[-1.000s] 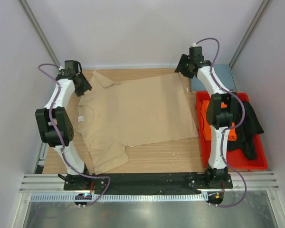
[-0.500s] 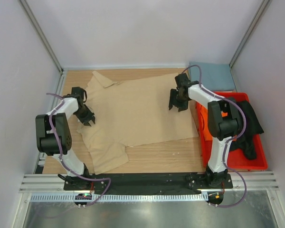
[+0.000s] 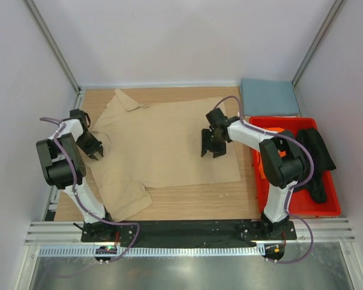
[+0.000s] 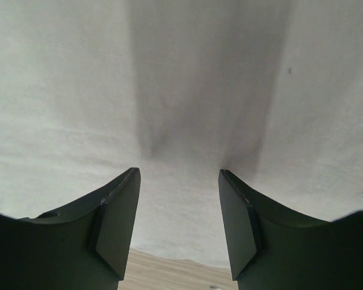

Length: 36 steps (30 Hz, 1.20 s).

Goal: Fold and stack the t-shirts
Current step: Flatten the tshirt out

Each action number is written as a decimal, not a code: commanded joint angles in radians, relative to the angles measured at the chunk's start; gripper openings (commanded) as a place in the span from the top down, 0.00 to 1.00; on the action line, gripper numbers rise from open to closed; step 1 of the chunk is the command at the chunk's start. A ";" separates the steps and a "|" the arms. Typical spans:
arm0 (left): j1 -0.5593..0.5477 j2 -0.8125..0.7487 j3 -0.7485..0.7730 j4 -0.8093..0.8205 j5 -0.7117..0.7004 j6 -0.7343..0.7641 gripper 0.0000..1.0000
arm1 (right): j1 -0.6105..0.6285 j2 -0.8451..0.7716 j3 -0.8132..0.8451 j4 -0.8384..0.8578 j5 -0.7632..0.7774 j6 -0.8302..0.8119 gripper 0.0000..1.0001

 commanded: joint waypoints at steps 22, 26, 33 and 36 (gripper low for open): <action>-0.193 0.271 0.319 0.756 0.287 -0.441 0.54 | -0.068 -0.144 0.162 -0.109 -0.018 -0.030 0.36; -0.201 0.291 0.287 0.802 0.208 -0.548 0.55 | -0.087 -0.179 0.130 -0.108 -0.007 -0.033 0.36; -0.209 0.344 0.302 0.871 0.174 -0.636 0.60 | -0.116 -0.193 0.110 -0.099 -0.018 -0.038 0.35; -0.209 0.369 0.321 0.851 0.169 -0.663 0.63 | -0.122 -0.196 0.110 -0.099 -0.018 -0.041 0.35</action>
